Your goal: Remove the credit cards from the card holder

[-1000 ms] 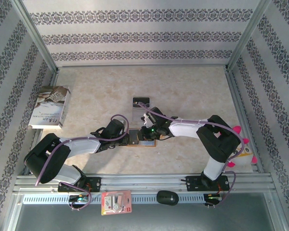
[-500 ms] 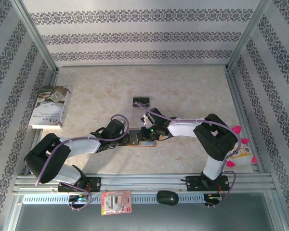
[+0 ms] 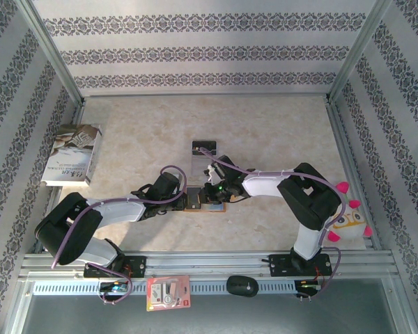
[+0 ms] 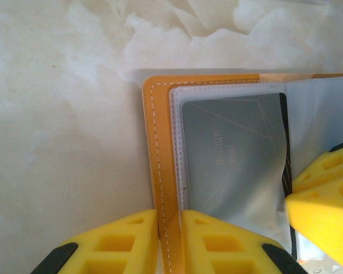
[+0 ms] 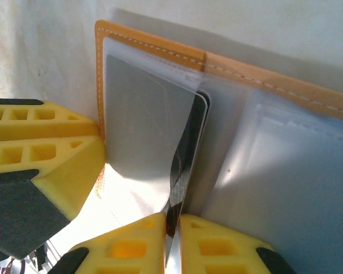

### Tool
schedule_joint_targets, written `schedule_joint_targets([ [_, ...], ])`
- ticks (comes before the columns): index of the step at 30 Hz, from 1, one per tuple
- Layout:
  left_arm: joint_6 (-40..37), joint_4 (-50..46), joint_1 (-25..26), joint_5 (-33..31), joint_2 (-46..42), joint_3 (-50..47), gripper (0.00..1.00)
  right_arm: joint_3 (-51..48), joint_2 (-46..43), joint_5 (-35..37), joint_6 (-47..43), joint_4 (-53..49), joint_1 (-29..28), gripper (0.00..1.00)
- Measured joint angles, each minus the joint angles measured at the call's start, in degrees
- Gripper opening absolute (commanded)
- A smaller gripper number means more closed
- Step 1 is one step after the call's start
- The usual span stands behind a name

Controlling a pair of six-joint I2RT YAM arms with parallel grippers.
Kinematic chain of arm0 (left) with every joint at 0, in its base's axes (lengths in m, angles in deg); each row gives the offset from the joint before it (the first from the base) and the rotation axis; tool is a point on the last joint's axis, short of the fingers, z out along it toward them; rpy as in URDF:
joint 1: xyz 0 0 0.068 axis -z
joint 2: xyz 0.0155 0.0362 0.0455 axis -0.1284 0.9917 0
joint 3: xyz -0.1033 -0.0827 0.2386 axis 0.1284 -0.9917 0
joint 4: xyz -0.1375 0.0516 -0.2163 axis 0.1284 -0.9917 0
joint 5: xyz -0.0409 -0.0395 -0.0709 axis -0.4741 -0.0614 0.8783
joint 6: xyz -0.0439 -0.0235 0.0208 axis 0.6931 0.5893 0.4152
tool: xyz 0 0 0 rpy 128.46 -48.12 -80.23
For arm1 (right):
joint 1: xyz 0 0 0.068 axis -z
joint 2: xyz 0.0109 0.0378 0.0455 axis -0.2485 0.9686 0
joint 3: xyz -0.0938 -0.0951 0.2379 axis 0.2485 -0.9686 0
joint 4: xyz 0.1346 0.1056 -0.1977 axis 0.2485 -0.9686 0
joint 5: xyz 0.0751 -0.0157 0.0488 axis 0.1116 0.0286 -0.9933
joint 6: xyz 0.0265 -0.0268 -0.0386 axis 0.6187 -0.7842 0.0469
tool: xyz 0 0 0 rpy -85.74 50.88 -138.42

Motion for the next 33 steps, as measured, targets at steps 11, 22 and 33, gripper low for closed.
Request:
schedule_joint_targets([
  [11,0.0,0.1,0.0,0.0,0.0,-0.1,0.18,-2.2,-1.3,-0.3,0.7,2.8,0.4,0.0],
  [22,0.2,1.0,0.0,0.0,-0.2,-0.6,0.18,-5.0,-5.2,2.6,0.7,1.7,1.5,0.0],
  [33,0.2,1.2,0.0,0.1,-0.1,-0.7,0.18,-5.0,-6.0,3.3,-0.6,0.7,2.6,0.29],
])
